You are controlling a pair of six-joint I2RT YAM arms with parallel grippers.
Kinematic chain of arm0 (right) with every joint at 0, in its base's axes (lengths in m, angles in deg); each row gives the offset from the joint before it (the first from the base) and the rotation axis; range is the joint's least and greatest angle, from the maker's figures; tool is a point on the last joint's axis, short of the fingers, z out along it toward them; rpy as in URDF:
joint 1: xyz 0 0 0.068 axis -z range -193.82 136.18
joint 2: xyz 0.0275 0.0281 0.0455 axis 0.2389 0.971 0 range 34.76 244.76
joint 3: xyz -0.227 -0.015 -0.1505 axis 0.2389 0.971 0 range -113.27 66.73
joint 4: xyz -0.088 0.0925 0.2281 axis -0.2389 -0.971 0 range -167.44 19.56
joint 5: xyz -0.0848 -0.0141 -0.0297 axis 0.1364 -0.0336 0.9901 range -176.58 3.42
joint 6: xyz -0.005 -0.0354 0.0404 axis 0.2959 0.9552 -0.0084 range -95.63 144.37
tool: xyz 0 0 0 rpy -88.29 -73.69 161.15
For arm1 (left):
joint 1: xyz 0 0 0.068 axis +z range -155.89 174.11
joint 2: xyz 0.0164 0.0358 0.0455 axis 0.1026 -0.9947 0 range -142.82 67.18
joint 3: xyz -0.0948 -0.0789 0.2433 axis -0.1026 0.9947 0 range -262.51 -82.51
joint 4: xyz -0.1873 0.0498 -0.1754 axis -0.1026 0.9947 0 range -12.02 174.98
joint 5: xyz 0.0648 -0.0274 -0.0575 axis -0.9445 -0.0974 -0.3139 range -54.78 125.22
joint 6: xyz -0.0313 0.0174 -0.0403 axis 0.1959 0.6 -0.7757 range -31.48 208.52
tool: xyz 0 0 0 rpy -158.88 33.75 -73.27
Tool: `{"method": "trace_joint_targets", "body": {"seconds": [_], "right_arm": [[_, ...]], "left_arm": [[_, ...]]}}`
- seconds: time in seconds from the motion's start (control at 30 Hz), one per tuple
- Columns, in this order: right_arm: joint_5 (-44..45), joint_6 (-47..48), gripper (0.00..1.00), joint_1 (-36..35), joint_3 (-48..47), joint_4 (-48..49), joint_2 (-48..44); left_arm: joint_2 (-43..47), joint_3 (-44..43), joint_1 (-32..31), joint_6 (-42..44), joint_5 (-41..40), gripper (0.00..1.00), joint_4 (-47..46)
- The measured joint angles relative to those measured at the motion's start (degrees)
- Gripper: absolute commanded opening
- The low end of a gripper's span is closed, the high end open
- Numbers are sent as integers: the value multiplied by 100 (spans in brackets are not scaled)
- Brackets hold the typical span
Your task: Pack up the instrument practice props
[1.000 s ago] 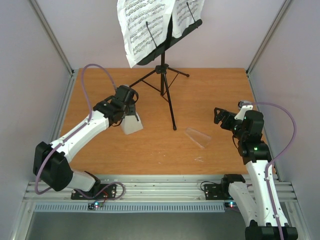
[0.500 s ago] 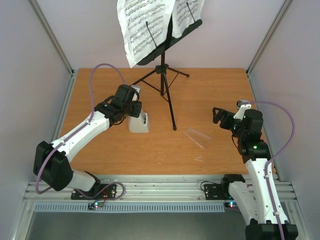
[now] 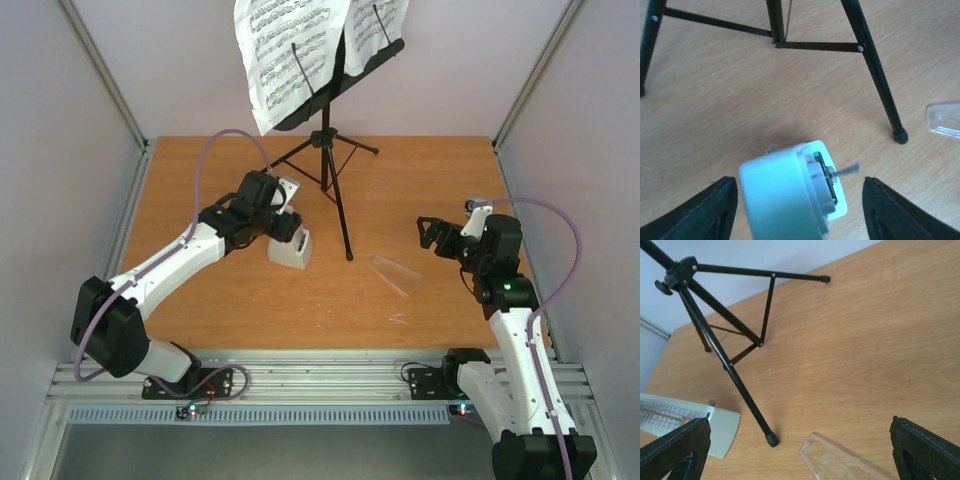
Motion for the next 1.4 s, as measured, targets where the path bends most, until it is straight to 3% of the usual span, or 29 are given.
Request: {"method": "trace_joint_targets", "body": {"seconds": [0.1,0.23,0.5,0.7,0.9,1.07,1.4], "right_arm": [[-199,46,99,0,0,0,160],[-568,90,99,0,-11,24,417],[-1349,203,98,-223,-120,146,949],[-1635,295,98,-708,-243,212,1097],[-1825,291,95,-780,-243,295,1029],[-2000,289,94,-802,-238,376,870],[-2109,293,90,-802,-212,481,562]], "left_arm": [[59,92,-28,-22,50,91,26],[367,256,-46,-90,28,97,33],[1615,1060,-50,-1056,-192,99,-146],[2122,2024,-50,-2282,284,99,-389],[2052,2868,37,-3117,866,99,-802],[1644,3230,413,-3456,1467,99,-1661],[920,3598,557,-3515,1897,99,-3176]]}}
